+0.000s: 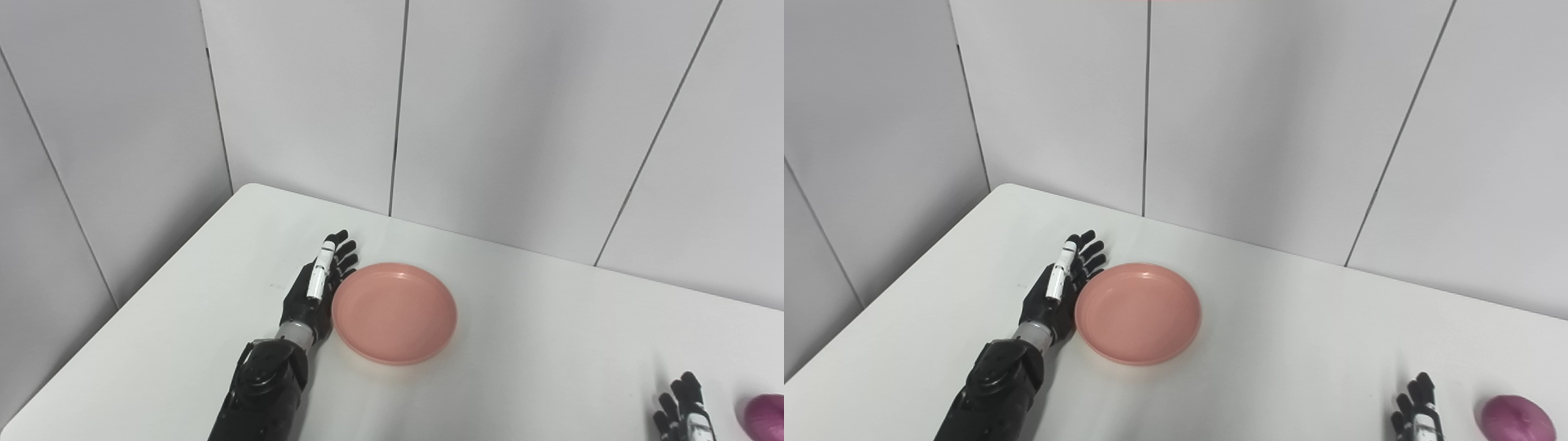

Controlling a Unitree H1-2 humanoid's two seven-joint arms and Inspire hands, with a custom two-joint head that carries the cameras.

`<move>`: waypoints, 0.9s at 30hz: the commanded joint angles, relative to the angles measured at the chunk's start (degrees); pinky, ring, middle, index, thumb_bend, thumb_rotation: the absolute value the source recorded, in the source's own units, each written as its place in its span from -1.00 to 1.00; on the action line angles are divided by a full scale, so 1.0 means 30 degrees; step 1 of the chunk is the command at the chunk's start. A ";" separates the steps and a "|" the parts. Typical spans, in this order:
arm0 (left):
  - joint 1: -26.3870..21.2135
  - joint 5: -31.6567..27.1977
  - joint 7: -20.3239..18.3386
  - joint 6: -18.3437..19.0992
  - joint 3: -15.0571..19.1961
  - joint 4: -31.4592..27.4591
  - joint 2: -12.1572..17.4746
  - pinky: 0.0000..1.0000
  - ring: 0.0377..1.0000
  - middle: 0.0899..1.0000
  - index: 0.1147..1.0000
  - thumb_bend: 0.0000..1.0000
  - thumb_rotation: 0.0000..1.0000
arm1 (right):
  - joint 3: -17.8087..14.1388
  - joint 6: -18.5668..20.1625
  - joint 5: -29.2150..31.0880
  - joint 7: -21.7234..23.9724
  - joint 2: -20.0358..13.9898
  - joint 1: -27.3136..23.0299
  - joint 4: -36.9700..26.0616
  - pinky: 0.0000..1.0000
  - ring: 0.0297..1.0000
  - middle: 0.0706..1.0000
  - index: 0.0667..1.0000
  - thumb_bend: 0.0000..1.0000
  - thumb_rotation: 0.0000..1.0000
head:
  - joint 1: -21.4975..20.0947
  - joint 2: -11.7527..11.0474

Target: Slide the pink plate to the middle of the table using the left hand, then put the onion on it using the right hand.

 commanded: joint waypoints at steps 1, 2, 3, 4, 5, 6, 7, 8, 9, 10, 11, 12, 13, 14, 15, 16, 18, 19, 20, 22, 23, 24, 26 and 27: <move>-0.0612 -0.0030 -0.0612 -0.0017 -0.0248 -0.0114 -0.0031 0.87 0.88 0.88 0.83 -0.28 1.00 | 0.0191 -0.0803 -0.0126 0.0144 0.0152 -0.0047 -0.0250 1.00 1.00 1.00 1.00 -0.77 1.00 | -0.0106 -0.0027; -0.0631 0.0036 -0.0652 0.0037 -0.0353 -0.0114 -0.0020 0.87 0.88 0.88 0.83 -0.28 1.00 | 0.0241 -0.0939 -0.0216 0.0178 0.0153 -0.0024 -0.0199 1.00 1.00 1.00 1.00 -0.77 1.00 | -0.0242 -0.0002; -0.0641 0.0089 -0.0678 0.0068 -0.0424 -0.0115 -0.0008 0.87 0.88 0.88 0.82 -0.27 1.00 | 0.0278 -0.1030 -0.0282 0.0201 0.0158 -0.0008 -0.0166 1.00 1.00 1.00 1.00 -0.76 1.00 | -0.0272 0.0007; -0.0676 0.0150 -0.0704 0.0097 -0.0521 -0.0099 -0.0021 0.87 0.88 0.88 0.82 -0.27 1.00 | 0.0308 -0.0877 -0.0336 0.0154 0.0212 0.0017 -0.0221 1.00 1.00 1.00 1.00 -0.76 1.00 | -0.0447 0.0049; -0.0700 0.0187 -0.0725 0.0112 -0.0583 -0.0086 -0.0032 0.86 0.88 0.87 0.82 -0.28 1.00 | 0.0325 -0.0749 -0.0370 0.0116 0.0251 0.0035 -0.0267 1.00 1.00 1.00 1.00 -0.74 1.00 | -0.0447 0.0049; -0.0739 0.0191 -0.0782 0.0067 -0.0635 -0.0016 -0.0050 0.86 0.88 0.87 0.82 -0.29 1.00 | 0.0392 -0.0535 -0.0482 0.0070 0.0292 0.0068 -0.0380 1.00 1.00 1.00 1.00 -0.73 1.00 | -0.0663 0.0100; -0.0772 0.0179 -0.0853 0.0023 -0.0679 0.0057 -0.0053 0.87 0.88 0.87 0.81 -0.29 1.00 | 0.0475 -0.0402 -0.0613 0.0058 0.0305 0.0102 -0.0460 1.00 1.00 1.00 1.00 -0.72 1.00 | -0.0770 0.0105; -0.0813 0.0182 -0.0921 -0.0004 -0.0734 0.0141 -0.0050 0.87 0.88 0.87 0.81 -0.28 1.00 | 0.0479 -0.0272 -0.0634 -0.0010 0.0410 0.0130 -0.0514 1.00 1.00 1.00 1.00 -0.71 1.00 | -0.0889 0.0126; -0.0859 0.0177 -0.1012 -0.0045 -0.0787 0.0247 -0.0037 0.87 0.88 0.87 0.81 -0.28 1.00 | 0.0493 -0.0220 -0.0643 -0.0060 0.0517 0.0153 -0.0537 1.00 1.00 1.00 1.00 -0.71 1.00 | -0.1000 0.0133; -0.0897 0.0203 -0.1097 -0.0085 -0.0846 0.0337 -0.0015 0.87 0.87 0.86 0.81 -0.28 1.00 | 0.0490 -0.0222 -0.0622 -0.0083 0.0596 0.0164 -0.0524 1.00 1.00 1.00 1.00 -0.71 1.00 | -0.1016 0.0137; -0.0936 0.0235 -0.1199 -0.0113 -0.0899 0.0421 0.0015 0.87 0.87 0.87 0.81 -0.29 1.00 | 0.0498 -0.0281 -0.0628 -0.0099 0.0670 0.0173 -0.0481 1.00 1.00 1.00 1.00 -0.71 1.00 | -0.1079 0.0146; -0.0958 0.0257 -0.1274 -0.0135 -0.0922 0.0475 0.0036 0.87 0.88 0.87 0.81 -0.29 1.00 | 0.0512 -0.0336 -0.0651 -0.0098 0.0709 0.0179 -0.0447 1.00 1.00 1.00 1.00 -0.72 1.00 | -0.1078 0.0147; -0.1009 0.0316 -0.1310 -0.0073 -0.1000 0.0506 0.0020 0.87 0.88 0.88 0.82 -0.29 1.00 | 0.0561 -0.0382 -0.0732 -0.0101 0.0743 0.0190 -0.0411 1.00 1.00 1.00 1.00 -0.72 1.00 | -0.1183 0.0114; -0.1043 0.0356 -0.1327 -0.0023 -0.1050 0.0520 0.0003 0.87 0.88 0.87 0.82 -0.29 1.00 | 0.0592 -0.0407 -0.0794 -0.0100 0.0768 0.0198 -0.0391 1.00 1.00 1.00 1.00 -0.72 1.00 | -0.1183 0.0114; -0.1105 0.0413 -0.1415 -0.0029 -0.1149 0.0588 -0.0005 0.87 0.88 0.87 0.82 -0.29 1.00 | 0.0635 -0.0318 -0.0856 -0.0114 0.0816 0.0209 -0.0433 1.00 1.00 1.00 1.00 -0.72 1.00 | -0.1398 0.0168; -0.1157 0.0443 -0.1473 0.0009 -0.1229 0.0605 -0.0025 0.87 0.87 0.87 0.82 -0.29 1.00 | 0.0686 -0.0238 -0.0914 -0.0129 0.0866 0.0228 -0.0496 1.00 1.00 1.00 1.00 -0.73 1.00 | -0.1496 0.0206; -0.1213 0.0400 -0.1593 0.0095 -0.1310 0.0582 -0.0030 0.86 0.87 0.87 0.82 -0.28 1.00 | 0.0783 -0.0097 -0.0968 -0.0207 0.0970 0.0278 -0.0630 1.00 1.00 1.00 1.00 -0.74 1.00 | -0.1762 0.0288; -0.1262 0.0366 -0.1618 0.0193 -0.1351 0.0577 -0.0068 0.86 0.87 0.87 0.82 -0.28 1.00 | 0.0805 -0.0001 -0.0981 -0.0270 0.1010 0.0298 -0.0676 1.00 1.00 1.00 1.00 -0.74 1.00 | -0.1762 0.0288; -0.1322 0.0410 -0.1680 0.0269 -0.1466 0.0599 -0.0088 0.85 0.87 0.87 0.82 -0.28 1.00 | 0.0821 0.0039 -0.0982 -0.0314 0.1051 0.0310 -0.0682 1.00 1.00 1.00 1.00 -0.73 1.00 | -0.1892 0.0322; -0.1391 0.0506 -0.1755 0.0384 -0.1636 0.0628 -0.0094 0.86 0.88 0.88 0.82 -0.27 1.00 | 0.0839 0.0001 -0.0979 -0.0354 0.1136 0.0321 -0.0648 1.00 1.00 1.00 1.00 -0.73 1.00 | -0.2030 0.0380; -0.1421 0.0550 -0.1802 0.0412 -0.1732 0.0672 -0.0088 0.86 0.88 0.88 0.83 -0.27 1.00 | 0.0843 -0.0158 -0.0956 -0.0331 0.1160 0.0322 -0.0563 1.00 1.00 1.00 1.00 -0.74 1.00 | -0.2030 0.0380; -0.1441 0.0540 -0.1836 0.0465 -0.1790 0.0711 -0.0082 0.87 0.88 0.89 0.83 -0.27 1.00 | 0.0850 -0.0327 -0.0940 -0.0320 0.1209 0.0330 -0.0473 1.00 1.00 1.00 1.00 -0.74 1.00 | -0.2164 0.0408; -0.1480 0.0464 -0.1904 0.0536 -0.1854 0.0828 -0.0107 0.88 0.88 0.88 0.82 -0.27 1.00 | 0.0877 -0.0536 -0.0914 -0.0254 0.1243 0.0352 -0.0328 1.00 1.00 1.00 1.00 -0.74 1.00 | -0.2303 0.0439; -0.1488 0.0434 -0.1927 0.0560 -0.1856 0.0857 -0.0116 0.88 0.89 0.88 0.82 -0.26 1.00 | 0.0897 -0.0561 -0.0934 -0.0240 0.1253 0.0363 -0.0303 1.00 1.00 1.00 1.00 -0.73 1.00 | -0.2303 0.0439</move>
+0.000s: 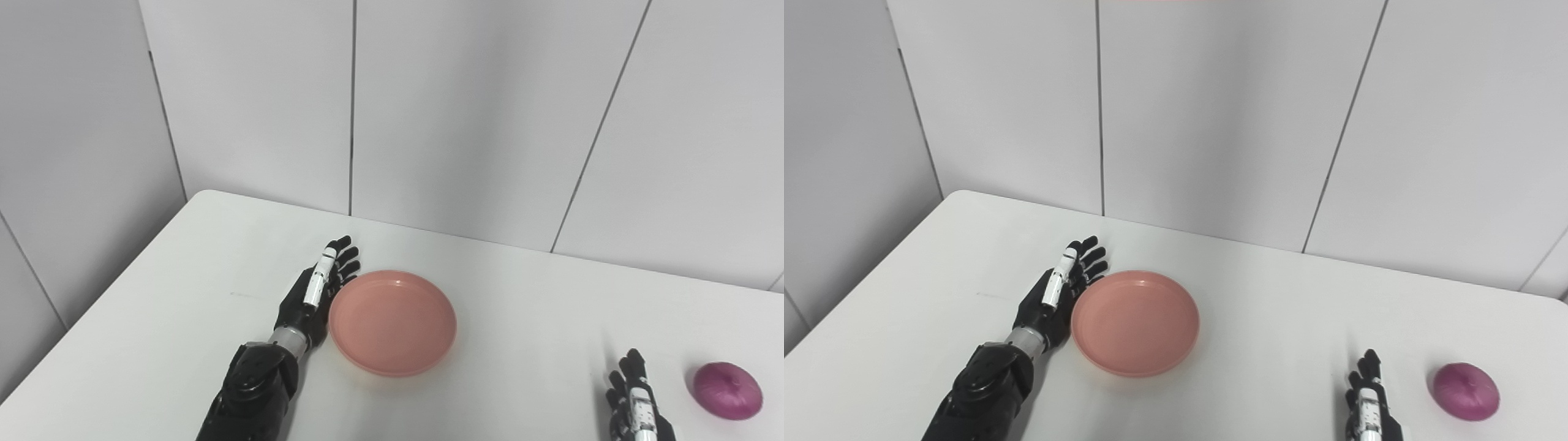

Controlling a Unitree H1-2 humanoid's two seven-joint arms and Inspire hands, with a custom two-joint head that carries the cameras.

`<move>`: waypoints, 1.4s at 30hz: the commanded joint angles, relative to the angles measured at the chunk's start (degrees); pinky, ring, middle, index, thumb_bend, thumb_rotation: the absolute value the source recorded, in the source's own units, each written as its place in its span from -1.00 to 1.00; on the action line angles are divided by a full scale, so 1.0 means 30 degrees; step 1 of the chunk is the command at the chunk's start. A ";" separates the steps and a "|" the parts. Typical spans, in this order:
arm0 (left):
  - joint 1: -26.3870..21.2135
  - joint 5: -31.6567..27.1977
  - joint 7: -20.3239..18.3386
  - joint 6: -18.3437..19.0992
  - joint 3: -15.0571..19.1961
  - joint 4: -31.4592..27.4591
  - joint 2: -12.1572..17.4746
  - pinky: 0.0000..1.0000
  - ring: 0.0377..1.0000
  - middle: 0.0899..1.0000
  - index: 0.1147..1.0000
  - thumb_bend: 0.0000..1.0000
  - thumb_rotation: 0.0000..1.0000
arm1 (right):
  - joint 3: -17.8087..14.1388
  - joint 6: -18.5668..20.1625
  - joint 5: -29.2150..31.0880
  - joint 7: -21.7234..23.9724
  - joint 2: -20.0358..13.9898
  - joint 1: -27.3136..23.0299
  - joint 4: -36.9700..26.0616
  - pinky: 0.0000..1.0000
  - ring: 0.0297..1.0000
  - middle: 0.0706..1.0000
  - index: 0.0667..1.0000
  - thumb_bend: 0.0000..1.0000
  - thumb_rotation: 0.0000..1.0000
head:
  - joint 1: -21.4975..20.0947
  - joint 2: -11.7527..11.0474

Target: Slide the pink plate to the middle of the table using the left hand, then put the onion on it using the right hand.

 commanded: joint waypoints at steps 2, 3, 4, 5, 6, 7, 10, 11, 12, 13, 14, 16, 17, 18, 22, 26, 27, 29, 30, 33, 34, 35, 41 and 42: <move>-0.0722 0.0017 -0.0683 0.0151 -0.0358 0.0101 -0.0191 0.89 0.90 0.89 0.83 -0.26 1.00 | 0.0383 -0.0360 0.0007 0.0261 0.0250 0.0097 -0.0075 1.00 1.00 1.00 1.00 -0.68 1.00 | -0.0133 0.0053; -0.0743 0.0050 -0.0705 0.0124 -0.0375 0.0181 -0.0234 0.90 0.90 0.90 0.83 -0.27 1.00 | 0.0408 -0.0291 -0.0059 0.0237 0.0243 0.0096 -0.0078 1.00 1.00 1.00 1.00 -0.65 1.00 | -0.0173 0.0062; -0.0756 0.0079 -0.0710 0.0120 -0.0382 0.0230 -0.0262 0.89 0.90 0.89 0.83 -0.26 1.00 | 0.0445 -0.0260 -0.0141 0.0212 0.0244 0.0099 -0.0079 1.00 1.00 1.00 1.00 -0.64 1.00 | -0.0250 0.0092; -0.0764 0.0104 -0.0674 0.0177 -0.0390 0.0218 -0.0318 0.88 0.89 0.88 0.82 -0.26 1.00 | 0.0456 -0.0268 -0.0180 0.0188 0.0275 0.0100 -0.0072 1.00 1.00 1.00 1.00 -0.63 1.00 | -0.0267 0.0090; -0.0771 0.0117 -0.0667 0.0206 -0.0396 0.0218 -0.0351 0.88 0.88 0.88 0.82 -0.27 1.00 | 0.0461 -0.0237 -0.0203 0.0149 0.0333 0.0094 -0.0080 1.00 1.00 1.00 1.00 -0.63 1.00 | -0.0377 0.0125; -0.0777 0.0134 -0.0676 0.0194 -0.0422 0.0246 -0.0399 0.88 0.88 0.87 0.81 -0.27 1.00 | 0.0427 -0.0244 -0.0196 0.0086 0.0411 0.0070 -0.0051 1.00 1.00 1.00 1.00 -0.63 1.00 | -0.0395 0.0123; -0.0770 0.0089 -0.0743 0.0254 -0.0470 0.0220 -0.0499 0.86 0.85 0.85 0.80 -0.26 1.00 | 0.0393 -0.0181 -0.0202 -0.0030 0.0547 0.0032 -0.0019 1.00 1.00 1.00 1.00 -0.65 1.00 | -0.0652 0.0153; -0.0775 0.0096 -0.0794 0.0239 -0.0529 0.0257 -0.0545 0.86 0.85 0.85 0.80 -0.26 1.00 | 0.0388 -0.0204 -0.0250 -0.0092 0.0601 0.0019 0.0008 1.00 1.00 1.00 1.00 -0.65 1.00 | -0.0843 0.0202; -0.0778 0.0081 -0.0886 0.0168 -0.0588 0.0324 -0.0584 0.86 0.87 0.86 0.81 -0.25 1.00 | 0.0399 -0.0263 -0.0329 -0.0144 0.0643 0.0021 0.0037 1.00 1.00 1.00 1.00 -0.65 1.00 | -0.0889 0.0212; -0.0770 0.0063 -0.0967 0.0070 -0.0643 0.0374 -0.0635 0.87 0.89 0.87 0.83 -0.25 1.00 | 0.0417 -0.0308 -0.0384 -0.0182 0.0681 0.0030 0.0049 1.00 1.00 1.00 1.00 -0.65 1.00 | -0.0927 0.0227; -0.0756 0.0087 -0.0971 -0.0009 -0.0691 0.0396 -0.0696 0.88 0.91 0.89 0.84 -0.25 1.00 | 0.0451 -0.0289 -0.0437 -0.0205 0.0710 0.0035 0.0042 1.00 1.00 1.00 1.00 -0.64 1.00 | -0.1023 0.0260; -0.0716 0.0195 -0.0884 -0.0155 -0.0786 0.0401 -0.0830 0.88 0.91 0.90 0.84 -0.24 1.00 | 0.0542 -0.0266 -0.0545 -0.0182 0.0685 0.0043 0.0051 1.00 1.00 1.00 1.00 -0.62 1.00 | -0.1179 0.0285; -0.0702 0.0229 -0.0849 -0.0199 -0.0818 0.0398 -0.0867 0.87 0.90 0.89 0.83 -0.23 1.00 | 0.0574 -0.0274 -0.0589 -0.0180 0.0678 0.0044 0.0062 1.00 1.00 1.00 1.00 -0.62 1.00 | -0.1179 0.0285; -0.0667 0.0361 -0.0729 -0.0308 -0.0896 0.0411 -0.0979 0.86 0.90 0.89 0.83 -0.22 1.00 | 0.0605 -0.0290 -0.0616 -0.0177 0.0675 0.0049 0.0091 1.00 1.00 1.00 1.00 -0.62 1.00 | -0.1350 0.0294; -0.0548 0.0698 -0.0551 -0.0432 -0.1049 0.0403 -0.1331 0.85 0.88 0.87 0.82 -0.19 1.00 | 0.0639 -0.0333 -0.0650 -0.0254 0.0783 0.0043 0.0167 1.00 1.00 1.00 1.00 -0.59 1.00 | -0.1586 0.0352; -0.0427 0.1074 -0.0523 -0.0400 -0.1265 0.0254 -0.1543 0.85 0.86 0.86 0.82 -0.16 1.00 | 0.0622 -0.0368 -0.0749 -0.0448 0.0997 -0.0015 0.0218 1.00 1.00 1.00 1.00 -0.60 1.00 | -0.1760 0.0470; -0.0397 0.1088 -0.0533 -0.0394 -0.1290 0.0204 -0.1603 0.85 0.85 0.85 0.82 -0.15 1.00 | 0.0604 -0.0434 -0.0730 -0.0465 0.1042 -0.0027 0.0253 1.00 1.00 1.00 1.00 -0.60 1.00 | -0.1788 0.0498; -0.0331 0.1048 -0.0574 -0.0361 -0.1307 0.0112 -0.1712 0.86 0.85 0.85 0.81 -0.15 1.00 | 0.0598 -0.0502 -0.0695 -0.0476 0.1095 -0.0036 0.0300 1.00 1.00 1.00 1.00 -0.61 1.00 | -0.1855 0.0528; -0.0299 0.1019 -0.0605 -0.0340 -0.1310 0.0076 -0.1754 0.86 0.86 0.86 0.82 -0.15 1.00 | 0.0605 -0.0517 -0.0684 -0.0475 0.1106 -0.0036 0.0315 1.00 1.00 1.00 1.00 -0.61 1.00 | -0.1865 0.0532; -0.0168 0.0989 -0.0848 -0.0274 -0.1470 -0.0120 -0.1765 0.91 0.89 0.88 0.85 -0.14 1.00 | 0.0601 -0.0453 -0.0694 -0.0588 0.1254 -0.0055 0.0320 1.00 1.00 1.00 1.00 -0.61 1.00 | -0.2090 0.0600; -0.0123 0.0992 -0.0865 -0.0256 -0.1514 -0.0195 -0.1790 0.92 0.90 0.89 0.85 -0.13 1.00 | 0.0620 -0.0489 -0.0725 -0.0610 0.1286 -0.0056 0.0334 1.00 1.00 1.00 1.00 -0.61 1.00 | -0.2191 0.0621; -0.0084 0.1014 -0.0838 -0.0277 -0.1554 -0.0257 -0.1844 0.92 0.90 0.89 0.85 -0.13 1.00 | 0.0618 -0.0449 -0.0708 -0.0623 0.1322 -0.0061 0.0335 1.00 1.00 1.00 1.00 -0.61 1.00 | -0.2240 0.0629; 0.0160 0.1067 -0.0719 -0.0536 -0.1696 -0.0525 -0.2149 0.88 0.89 0.90 0.85 -0.13 1.00 | 0.0709 -0.0857 -0.0924 -0.0767 0.1502 -0.0087 0.0652 1.00 1.00 1.00 1.00 -0.59 1.00 | -0.2683 0.0624; 0.0196 0.1104 -0.0697 -0.0545 -0.1759 -0.0566 -0.2214 0.88 0.89 0.90 0.85 -0.12 1.00 | 0.0691 -0.0906 -0.0891 -0.0793 0.1553 -0.0105 0.0708 1.00 1.00 1.00 1.00 -0.60 1.00 | -0.2760 0.0627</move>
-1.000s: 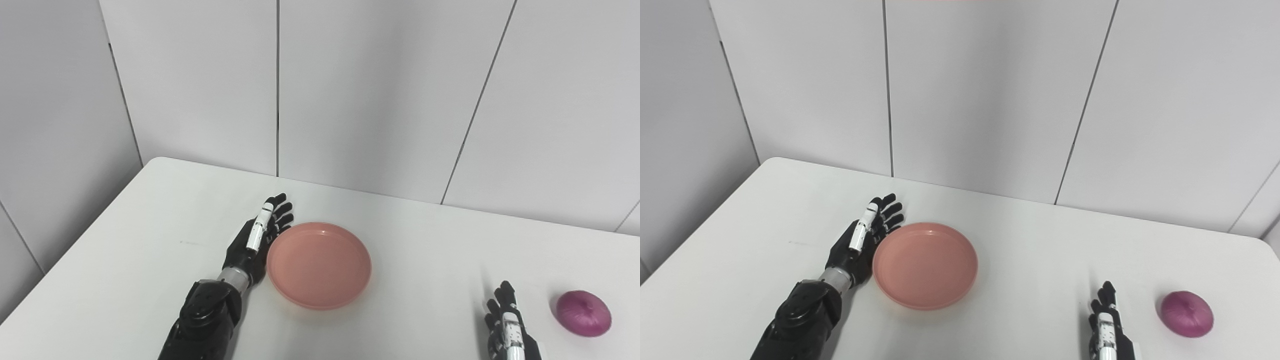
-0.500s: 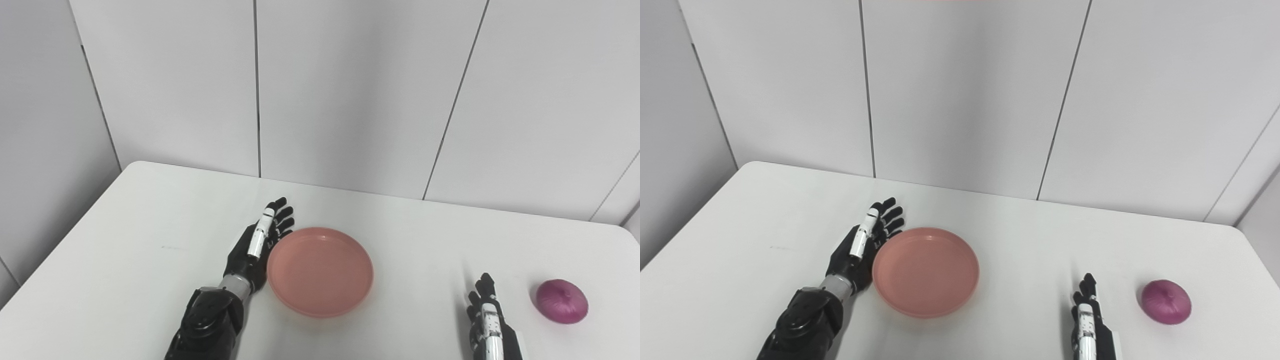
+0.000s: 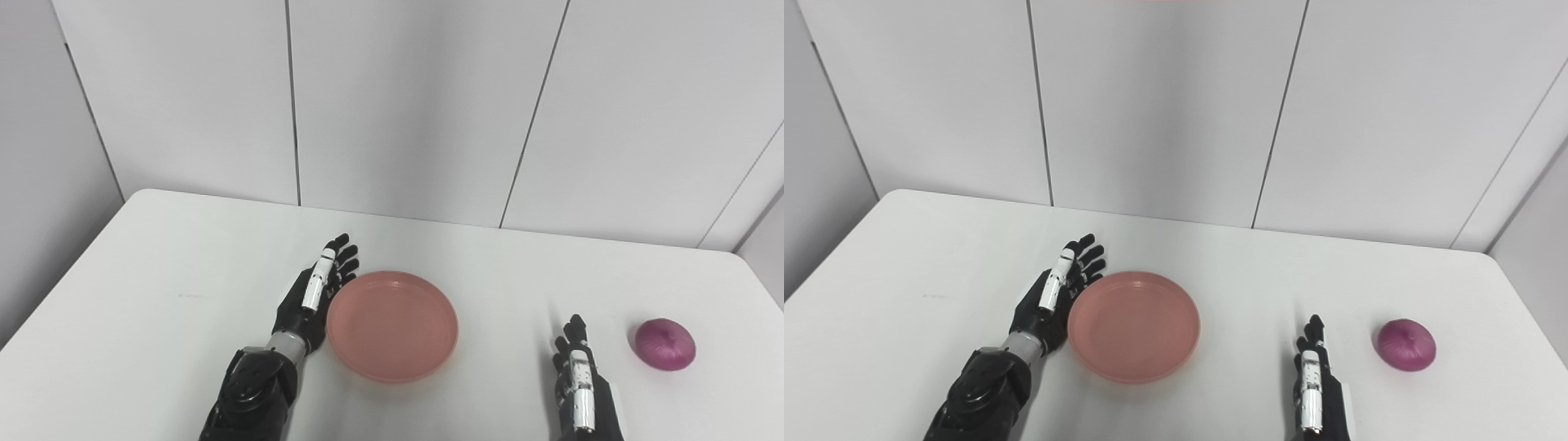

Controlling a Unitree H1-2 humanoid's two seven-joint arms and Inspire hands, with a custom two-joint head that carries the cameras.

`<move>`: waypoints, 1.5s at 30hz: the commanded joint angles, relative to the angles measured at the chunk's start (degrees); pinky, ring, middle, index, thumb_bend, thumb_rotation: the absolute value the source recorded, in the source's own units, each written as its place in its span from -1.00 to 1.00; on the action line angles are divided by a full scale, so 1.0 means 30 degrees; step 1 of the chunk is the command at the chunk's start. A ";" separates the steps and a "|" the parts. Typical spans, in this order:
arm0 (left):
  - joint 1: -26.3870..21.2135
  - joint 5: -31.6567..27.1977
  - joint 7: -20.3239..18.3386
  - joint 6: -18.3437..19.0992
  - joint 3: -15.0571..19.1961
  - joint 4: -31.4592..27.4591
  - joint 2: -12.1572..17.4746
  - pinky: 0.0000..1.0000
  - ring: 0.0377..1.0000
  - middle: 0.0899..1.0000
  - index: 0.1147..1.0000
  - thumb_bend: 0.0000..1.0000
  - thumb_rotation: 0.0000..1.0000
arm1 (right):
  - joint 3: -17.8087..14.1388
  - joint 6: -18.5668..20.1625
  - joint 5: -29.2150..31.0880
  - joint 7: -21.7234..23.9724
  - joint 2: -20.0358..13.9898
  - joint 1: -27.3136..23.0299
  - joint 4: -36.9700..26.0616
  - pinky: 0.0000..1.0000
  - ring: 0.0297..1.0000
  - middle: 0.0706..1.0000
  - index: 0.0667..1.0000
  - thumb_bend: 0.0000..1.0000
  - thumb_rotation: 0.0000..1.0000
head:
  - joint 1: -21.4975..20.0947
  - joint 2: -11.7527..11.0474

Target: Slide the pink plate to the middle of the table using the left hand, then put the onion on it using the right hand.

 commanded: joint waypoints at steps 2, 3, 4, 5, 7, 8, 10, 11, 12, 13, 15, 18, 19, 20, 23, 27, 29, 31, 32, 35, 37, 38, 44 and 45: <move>-0.0104 0.0340 -0.0216 -0.0082 -0.0464 -0.0427 -0.0519 0.87 0.88 0.89 0.85 -0.12 1.00 | 0.0197 -0.0309 0.0282 0.0107 0.0520 -0.0147 0.0269 1.00 1.00 1.00 1.00 -0.61 1.00 | -0.0112 -0.0014; -0.0087 0.0423 -0.0131 -0.0024 -0.0509 -0.0478 -0.0591 0.86 0.87 0.88 0.84 -0.12 1.00 | 0.0171 -0.0286 0.0371 0.0089 0.0573 -0.0172 0.0308 1.00 1.00 1.00 1.00 -0.61 1.00 | -0.0194 -0.0026; -0.0078 0.0475 -0.0043 0.0081 -0.0528 -0.0567 -0.0699 0.85 0.87 0.88 0.84 -0.13 1.00 | 0.0164 -0.0272 0.0410 0.0082 0.0591 -0.0182 0.0336 1.00 1.00 1.00 1.00 -0.62 1.00 | -0.0194 -0.0026; -0.0064 0.0506 0.0023 0.0146 -0.0540 -0.0655 -0.0809 0.85 0.87 0.87 0.84 -0.13 1.00 | 0.0194 -0.0252 0.0380 0.0053 0.0608 -0.0173 0.0344 1.00 1.00 1.00 1.00 -0.61 1.00 | -0.0301 -0.0176; -0.0031 0.0602 0.0071 0.0138 -0.0653 -0.0752 -0.1032 0.84 0.86 0.87 0.83 -0.15 1.00 | 0.0261 -0.0159 0.0312 0.0034 0.0603 -0.0162 0.0330 1.00 1.00 1.00 1.00 -0.62 1.00 | -0.0504 -0.0109; -0.0017 0.0632 0.0060 0.0131 -0.0694 -0.0786 -0.1081 0.85 0.86 0.87 0.83 -0.15 1.00 | 0.0286 -0.0135 0.0293 0.0022 0.0612 -0.0159 0.0319 1.00 1.00 1.00 1.00 -0.63 1.00 | -0.0531 -0.0115; 0.0014 0.0706 0.0038 0.0148 -0.0868 -0.0916 -0.1227 0.85 0.87 0.88 0.83 -0.15 1.00 | 0.0306 -0.0333 0.0261 0.0003 0.0618 -0.0120 0.0401 1.00 1.00 1.00 1.00 -0.63 1.00 | -0.0677 -0.0021; 0.0026 0.0741 0.0029 0.0132 -0.0945 -0.0938 -0.1324 0.86 0.88 0.89 0.84 -0.15 1.00 | 0.0360 -0.0360 0.0105 -0.0029 0.0580 -0.0095 0.0414 1.00 1.00 1.00 1.00 -0.63 1.00 | -0.0731 0.0035; 0.0031 0.0798 0.0061 0.0230 -0.1013 -0.1013 -0.1438 0.87 0.88 0.90 0.85 -0.15 1.00 | 0.0390 -0.0342 0.0017 -0.0042 0.0547 -0.0079 0.0416 1.00 1.00 1.00 1.00 -0.62 1.00 | -0.0752 0.0090; 0.0033 0.0837 0.0082 0.0309 -0.1042 -0.1066 -0.1508 0.87 0.88 0.90 0.86 -0.15 1.00 | 0.0412 -0.0307 -0.0039 -0.0052 0.0527 -0.0071 0.0406 1.00 1.00 1.00 1.00 -0.60 1.00 | -0.0769 0.0110; 0.0040 0.1010 0.0217 0.0581 -0.1134 -0.1244 -0.1671 0.88 0.89 0.91 0.86 -0.15 1.00 | 0.0421 -0.0276 -0.0086 -0.0068 0.0528 -0.0065 0.0378 1.00 1.00 1.00 1.00 -0.59 1.00 | -0.0855 0.0149; 0.0096 0.1195 0.0405 0.0877 -0.1256 -0.1424 -0.1925 0.91 0.92 0.92 0.89 -0.14 1.00 | 0.0384 -0.0356 -0.0009 -0.0057 0.0572 -0.0069 0.0459 1.00 1.00 1.00 1.00 -0.58 1.00 | -0.1020 0.0117; 0.0129 0.1263 0.0444 0.0800 -0.1279 -0.1409 -0.2025 0.92 0.92 0.93 0.90 -0.14 1.00 | 0.0344 -0.0366 0.0059 -0.0088 0.0634 -0.0087 0.0508 1.00 1.00 1.00 1.00 -0.58 1.00 | -0.1042 0.0117; 0.0167 0.1309 0.0473 0.0689 -0.1294 -0.1400 -0.2115 0.92 0.93 0.93 0.90 -0.15 1.00 | 0.0329 -0.0362 0.0074 -0.0124 0.0683 -0.0095 0.0537 1.00 1.00 1.00 1.00 -0.58 1.00 | -0.1050 0.0095; 0.0242 0.1356 0.0640 0.0497 -0.1271 -0.1429 -0.2469 0.94 0.94 0.94 0.90 -0.17 1.00 | 0.0296 -0.0413 0.0150 -0.0219 0.0808 -0.0132 0.0608 1.00 1.00 1.00 1.00 -0.60 1.00 | -0.1049 0.0098; 0.0137 0.1225 0.0950 0.0365 -0.1133 -0.1378 -0.3065 0.97 0.94 0.95 0.91 -0.19 1.00 | 0.0383 0.0004 -0.0072 -0.0346 0.0858 -0.0212 0.0434 1.00 1.00 1.00 1.00 -0.59 1.00 | -0.1648 0.0693; 0.0055 0.1411 0.1041 0.0384 -0.1213 -0.1371 -0.3126 0.95 0.93 0.95 0.91 -0.19 1.00 | 0.0446 0.0199 -0.0243 -0.0443 0.0866 -0.0236 0.0338 1.00 1.00 1.00 1.00 -0.58 1.00 | -0.1866 0.0757; -0.0017 0.1645 0.1085 0.0447 -0.1361 -0.1327 -0.3117 0.94 0.93 0.95 0.91 -0.19 1.00 | 0.0447 0.0184 -0.0283 -0.0513 0.0926 -0.0299 0.0390 1.00 1.00 1.00 1.00 -0.58 1.00 | -0.2050 0.0870; -0.0044 0.1724 0.1088 0.0473 -0.1422 -0.1296 -0.3102 0.94 0.93 0.95 0.91 -0.19 1.00 | 0.0439 0.0111 -0.0255 -0.0517 0.0949 -0.0335 0.0447 1.00 1.00 1.00 1.00 -0.57 1.00 | -0.2050 0.0870; -0.0084 0.1819 0.1113 0.0369 -0.1429 -0.1116 -0.3150 0.92 0.92 0.94 0.90 -0.20 1.00 | 0.0444 0.0253 -0.0273 -0.0627 0.1078 -0.0425 0.0448 1.00 1.00 1.00 1.00 -0.53 1.00 | -0.2092 0.0913; -0.0105 0.1860 0.1112 0.0334 -0.1444 -0.1063 -0.3175 0.92 0.92 0.94 0.90 -0.20 1.00 | 0.0446 0.0312 -0.0279 -0.0675 0.1098 -0.0467 0.0457 1.00 1.00 1.00 1.00 -0.52 1.00 | -0.2083 0.1115; -0.0118 0.1882 0.1107 0.0327 -0.1463 -0.1058 -0.3184 0.92 0.93 0.95 0.90 -0.20 1.00 | 0.0451 0.0366 -0.0299 -0.0696 0.1099 -0.0481 0.0434 1.00 1.00 1.00 1.00 -0.52 1.00 | -0.2107 0.1154; -0.0248 0.1882 0.1057 0.0184 -0.1351 -0.0859 -0.3233 0.92 0.93 0.95 0.90 -0.19 1.00 | 0.0539 0.0244 -0.0432 -0.0667 0.1015 -0.0495 0.0492 1.00 1.00 1.00 1.00 -0.52 1.00 | -0.2366 0.1345; -0.0284 0.1876 0.1064 0.0175 -0.1321 -0.0817 -0.3224 0.92 0.93 0.94 0.90 -0.19 1.00 | 0.0542 0.0215 -0.0422 -0.0650 0.1007 -0.0501 0.0513 1.00 1.00 1.00 1.00 -0.53 1.00 | -0.2366 0.1345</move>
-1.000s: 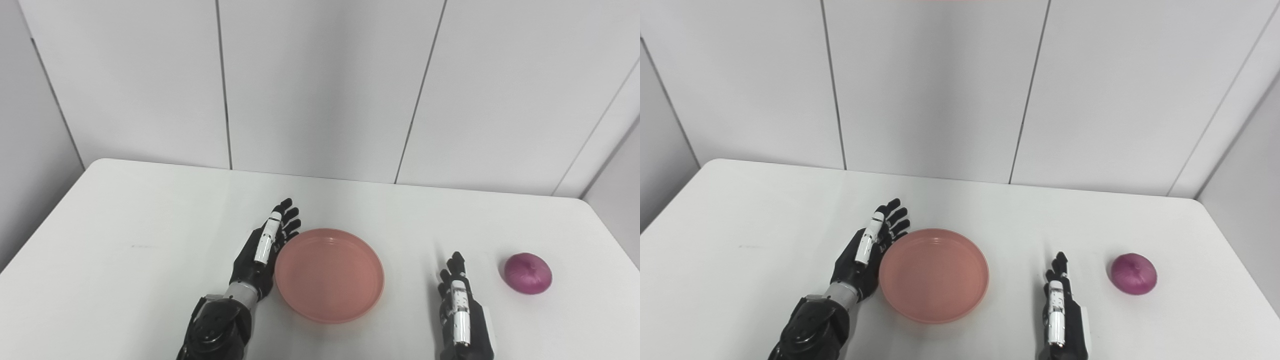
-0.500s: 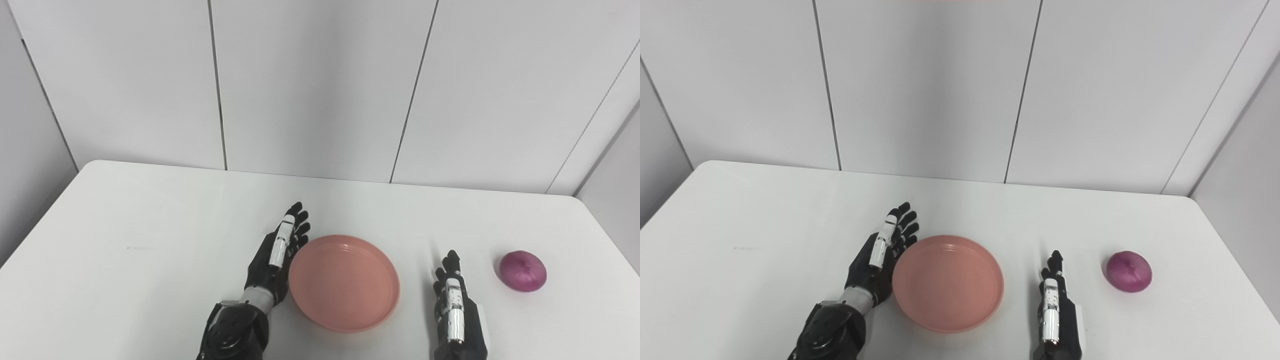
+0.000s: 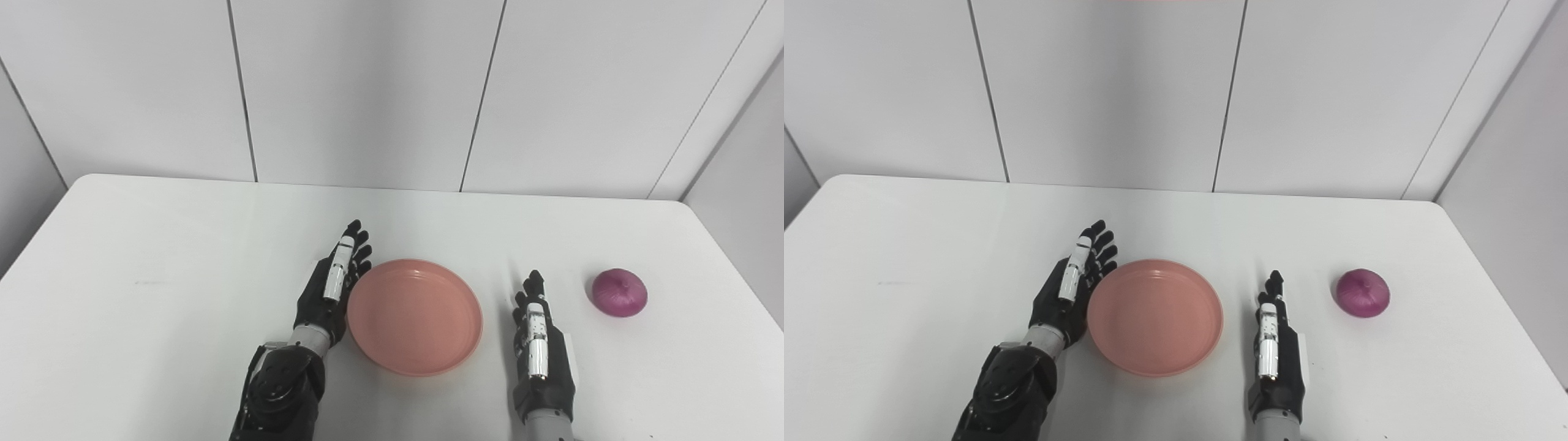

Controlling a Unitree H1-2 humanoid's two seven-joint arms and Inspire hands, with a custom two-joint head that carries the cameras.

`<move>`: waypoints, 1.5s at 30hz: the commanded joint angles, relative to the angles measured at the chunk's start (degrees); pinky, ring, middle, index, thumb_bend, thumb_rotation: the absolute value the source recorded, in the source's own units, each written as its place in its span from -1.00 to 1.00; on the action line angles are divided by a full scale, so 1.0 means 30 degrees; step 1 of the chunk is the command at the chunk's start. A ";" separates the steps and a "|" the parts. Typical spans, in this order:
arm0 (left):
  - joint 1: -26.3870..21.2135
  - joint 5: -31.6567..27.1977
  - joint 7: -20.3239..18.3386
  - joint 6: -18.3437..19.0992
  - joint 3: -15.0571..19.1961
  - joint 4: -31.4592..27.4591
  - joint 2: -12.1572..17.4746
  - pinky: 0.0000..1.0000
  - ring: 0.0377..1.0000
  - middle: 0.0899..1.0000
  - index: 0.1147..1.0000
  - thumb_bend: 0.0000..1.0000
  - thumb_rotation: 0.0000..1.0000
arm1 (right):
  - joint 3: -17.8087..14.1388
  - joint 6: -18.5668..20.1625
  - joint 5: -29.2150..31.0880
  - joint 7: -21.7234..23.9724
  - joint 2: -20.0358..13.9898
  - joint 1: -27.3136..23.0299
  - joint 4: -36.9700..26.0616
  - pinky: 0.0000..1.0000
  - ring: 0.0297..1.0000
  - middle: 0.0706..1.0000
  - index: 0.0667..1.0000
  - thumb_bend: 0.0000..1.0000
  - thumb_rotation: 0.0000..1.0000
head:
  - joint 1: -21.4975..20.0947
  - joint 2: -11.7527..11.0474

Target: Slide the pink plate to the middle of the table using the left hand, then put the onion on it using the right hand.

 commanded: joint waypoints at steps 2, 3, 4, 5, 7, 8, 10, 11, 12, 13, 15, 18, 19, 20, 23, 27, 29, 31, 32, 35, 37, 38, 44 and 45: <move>-0.0825 0.0020 -0.0060 -0.0560 0.0050 -0.0019 -0.0333 0.92 0.92 0.94 0.89 -0.20 1.00 | 0.0326 0.0536 -0.0099 0.0245 0.0224 -0.0244 0.0184 1.00 1.00 1.00 1.00 -0.51 1.00 | -0.0056 0.0040; -0.0848 -0.0008 -0.0075 -0.0585 0.0097 0.0002 -0.0301 0.93 0.92 0.93 0.89 -0.20 1.00 | 0.0313 0.0521 -0.0119 0.0216 0.0235 -0.0252 0.0199 1.00 1.00 1.00 1.00 -0.51 1.00 | -0.0056 0.0040; -0.0862 -0.0025 -0.0090 -0.0604 0.0128 0.0017 -0.0280 0.93 0.92 0.94 0.89 -0.20 1.00 | 0.0304 0.0498 -0.0132 0.0197 0.0243 -0.0258 0.0213 1.00 1.00 1.00 1.00 -0.50 1.00 | -0.0056 0.0040; -0.0880 -0.0085 -0.0136 -0.0619 0.0184 0.0029 -0.0241 0.96 0.93 0.94 0.89 -0.20 1.00 | 0.0300 0.0459 -0.0145 0.0206 0.0224 -0.0269 0.0220 1.00 1.00 1.00 1.00 -0.50 1.00 | -0.0150 0.0106; -0.0889 -0.0208 -0.0183 -0.0548 0.0308 -0.0028 -0.0212 0.98 0.93 0.94 0.89 -0.20 1.00 | 0.0271 0.0433 -0.0157 0.0228 0.0191 -0.0288 0.0196 1.00 1.00 1.00 1.00 -0.49 1.00 | -0.0156 0.0126; -0.0885 -0.0245 -0.0177 -0.0510 0.0370 -0.0065 -0.0214 0.99 0.93 0.94 0.90 -0.21 1.00 | 0.0230 0.0391 -0.0141 0.0225 0.0182 -0.0306 0.0202 1.00 1.00 1.00 1.00 -0.47 1.00 | -0.0155 0.0126; -0.0842 -0.0216 -0.0193 -0.0592 0.0438 -0.0094 -0.0185 1.00 0.94 0.94 0.90 -0.21 1.00 | 0.0150 0.0226 -0.0097 0.0240 0.0138 -0.0328 0.0220 1.00 1.00 1.00 1.00 -0.48 1.00 | -0.0190 0.0159; -0.0820 -0.0180 -0.0207 -0.0633 0.0448 -0.0112 -0.0177 1.00 0.94 0.94 0.90 -0.21 1.00 | 0.0129 0.0176 -0.0077 0.0262 0.0107 -0.0332 0.0217 1.00 1.00 1.00 1.00 -0.49 1.00 | -0.0195 0.0154; -0.0736 -0.0184 -0.0287 -0.0776 0.0468 -0.0133 -0.0126 1.00 0.94 0.94 0.90 -0.21 1.00 | 0.0105 0.0200 -0.0103 0.0254 0.0067 -0.0344 0.0175 1.00 1.00 1.00 1.00 -0.49 1.00 | -0.0220 0.0177; -0.0678 -0.0188 -0.0345 -0.0871 0.0485 -0.0150 -0.0098 0.99 0.94 0.95 0.90 -0.20 1.00 | 0.0089 0.0233 -0.0123 0.0246 0.0040 -0.0353 0.0140 1.00 1.00 1.00 1.00 -0.48 1.00 | -0.0224 0.0183; -0.0513 -0.0202 -0.0517 -0.1102 0.0514 -0.0158 0.0004 0.99 0.94 0.95 0.90 -0.19 1.00 | 0.0052 0.0364 -0.0151 0.0240 -0.0034 -0.0369 -0.0007 1.00 1.00 1.00 1.00 -0.44 1.00 | -0.0248 0.0200; -0.0290 -0.0125 -0.0744 -0.1366 0.0512 -0.0114 0.0266 0.98 0.94 0.94 0.89 -0.16 1.00 | -0.0058 0.0339 -0.0113 0.0237 -0.0141 -0.0442 -0.0150 1.00 1.00 1.00 1.00 -0.43 1.00 | -0.0310 0.0233; -0.0213 -0.0100 -0.0813 -0.1464 0.0517 -0.0097 0.0366 0.96 0.94 0.94 0.89 -0.15 1.00 | -0.0096 0.0291 -0.0134 0.0244 -0.0208 -0.0481 -0.0165 1.00 1.00 1.00 1.00 -0.46 1.00 | -0.0329 0.0227; -0.0170 -0.0081 -0.0854 -0.1535 0.0520 -0.0079 0.0414 0.95 0.93 0.94 0.89 -0.14 1.00 | -0.0126 0.0262 -0.0147 0.0255 -0.0260 -0.0507 -0.0170 1.00 1.00 1.00 1.00 -0.49 1.00 | -0.0346 0.0248; 0.0034 -0.0064 -0.1089 -0.1979 0.0530 -0.0088 0.0704 0.92 0.91 0.92 0.88 -0.13 1.00 | -0.0260 0.0138 -0.0189 0.0174 -0.0336 -0.0579 -0.0337 1.00 1.00 1.00 1.00 -0.52 1.00 | -0.0425 0.0253; 0.0239 0.0046 -0.1188 -0.2487 0.0585 -0.0095 0.1074 0.90 0.90 0.91 0.87 -0.12 1.00 | -0.0453 0.0318 -0.0299 0.0124 -0.0483 -0.0719 -0.0681 1.00 0.99 1.00 1.00 -0.55 1.00 | -0.0537 0.0273; 0.0339 0.0047 -0.1176 -0.2477 0.0633 -0.0197 0.1197 0.90 0.90 0.90 0.86 -0.09 1.00 | -0.0511 0.0162 -0.0300 0.0303 -0.0743 -0.0781 -0.0732 1.00 0.99 1.00 1.00 -0.56 1.00 | -0.0637 0.0297; 0.0451 -0.0059 -0.1169 -0.2347 0.0735 -0.0339 0.1277 0.91 0.90 0.90 0.85 -0.08 1.00 | -0.0579 0.0162 -0.0294 0.0370 -0.0935 -0.0884 -0.0876 1.00 1.00 1.00 1.00 -0.56 1.00 | -0.0709 0.0313; 0.0479 -0.0086 -0.1170 -0.2317 0.0764 -0.0362 0.1295 0.91 0.90 0.90 0.85 -0.09 1.00 | -0.0595 0.0199 -0.0288 0.0370 -0.0977 -0.0913 -0.0942 1.00 1.00 1.00 1.00 -0.56 1.00 | -0.0709 0.0313; 0.0636 -0.0188 -0.1239 -0.2229 0.0810 -0.0413 0.1311 0.90 0.88 0.89 0.84 -0.12 1.00 | -0.0492 0.0710 -0.0764 0.0493 -0.1436 -0.1065 -0.1726 1.00 1.00 1.00 1.00 -0.58 1.00 | -0.0844 0.0329; 0.0685 -0.0159 -0.1228 -0.2205 0.0770 -0.0382 0.1268 0.90 0.88 0.89 0.83 -0.12 1.00 | -0.0461 0.1350 -0.1081 0.0528 -0.1722 -0.1242 -0.2224 1.00 0.99 1.00 1.00 -0.58 1.00 | -0.0883 0.0342; 0.0701 -0.0152 -0.1223 -0.2225 0.0751 -0.0356 0.1237 0.90 0.88 0.89 0.83 -0.12 1.00 | -0.0446 0.1670 -0.1272 0.0534 -0.1861 -0.1331 -0.2464 1.00 0.99 1.00 1.00 -0.56 1.00 | -0.0929 0.0356; 0.0840 -0.0226 -0.1213 -0.2241 0.0711 -0.0301 0.1045 0.89 0.88 0.88 0.84 -0.11 1.00 | -0.0262 0.1826 -0.3427 0.0658 -0.3298 -0.2027 -0.3370 0.94 0.93 0.98 0.96 -0.47 1.00 | -0.1271 0.0332; 0.0863 -0.0258 -0.1245 -0.2274 0.0711 -0.0288 0.1030 0.89 0.88 0.88 0.84 -0.11 1.00 | -0.0286 0.1878 -0.3643 0.0709 -0.3460 -0.2086 -0.3520 0.92 0.91 0.95 0.94 -0.45 1.00 | -0.1271 0.0332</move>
